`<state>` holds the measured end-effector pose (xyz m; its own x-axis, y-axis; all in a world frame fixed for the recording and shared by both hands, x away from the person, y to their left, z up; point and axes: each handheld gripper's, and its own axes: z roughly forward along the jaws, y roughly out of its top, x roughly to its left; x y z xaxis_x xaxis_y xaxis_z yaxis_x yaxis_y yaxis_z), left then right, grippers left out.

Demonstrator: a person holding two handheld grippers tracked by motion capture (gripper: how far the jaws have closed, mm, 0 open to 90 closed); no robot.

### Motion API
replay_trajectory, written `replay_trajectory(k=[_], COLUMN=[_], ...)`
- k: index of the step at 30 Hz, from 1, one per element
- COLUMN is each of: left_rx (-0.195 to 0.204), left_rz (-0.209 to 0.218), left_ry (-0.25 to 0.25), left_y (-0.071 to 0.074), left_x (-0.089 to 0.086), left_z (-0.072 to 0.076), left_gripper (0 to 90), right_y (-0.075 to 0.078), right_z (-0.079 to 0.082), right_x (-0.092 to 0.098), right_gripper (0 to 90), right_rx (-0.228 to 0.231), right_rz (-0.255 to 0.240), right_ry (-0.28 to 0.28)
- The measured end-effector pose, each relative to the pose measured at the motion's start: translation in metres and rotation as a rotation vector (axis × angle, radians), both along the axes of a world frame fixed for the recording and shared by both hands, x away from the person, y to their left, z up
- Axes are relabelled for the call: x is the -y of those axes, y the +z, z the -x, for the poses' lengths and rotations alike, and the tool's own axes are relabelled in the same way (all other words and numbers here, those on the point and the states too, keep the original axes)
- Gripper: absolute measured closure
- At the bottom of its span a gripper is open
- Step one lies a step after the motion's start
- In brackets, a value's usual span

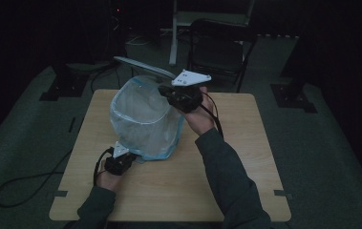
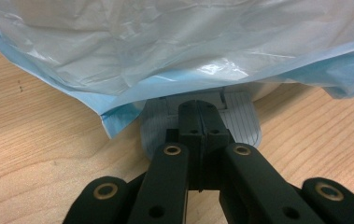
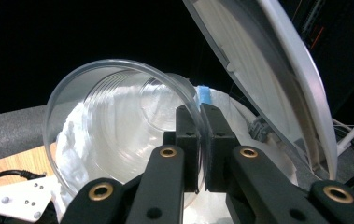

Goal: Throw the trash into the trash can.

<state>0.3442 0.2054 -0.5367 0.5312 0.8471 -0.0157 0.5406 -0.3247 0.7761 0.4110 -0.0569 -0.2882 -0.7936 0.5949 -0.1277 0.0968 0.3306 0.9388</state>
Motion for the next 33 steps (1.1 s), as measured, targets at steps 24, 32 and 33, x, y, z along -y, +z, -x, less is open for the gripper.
replay_trajectory(k=[24, 32, 33], left_rx=[-0.001, 0.000, -0.001], left_rz=[0.004, 0.005, 0.005], left_ry=[-0.001, 0.000, 0.000], left_y=[0.000, 0.000, 0.000], left_x=[0.000, 0.000, 0.000], left_z=[0.000, 0.000, 0.000], left_gripper=[90.0, 90.0, 90.0], right_y=[-0.002, -0.004, -0.003], right_z=[-0.018, -0.021, -0.021], right_x=[-0.011, -0.012, -0.012], right_gripper=[86.7, 69.8, 64.7], right_rx=[-0.036, -0.031, -0.031], right_rz=[-0.017, -0.043, -0.053], right_ry=[-0.026, -0.040, -0.034])
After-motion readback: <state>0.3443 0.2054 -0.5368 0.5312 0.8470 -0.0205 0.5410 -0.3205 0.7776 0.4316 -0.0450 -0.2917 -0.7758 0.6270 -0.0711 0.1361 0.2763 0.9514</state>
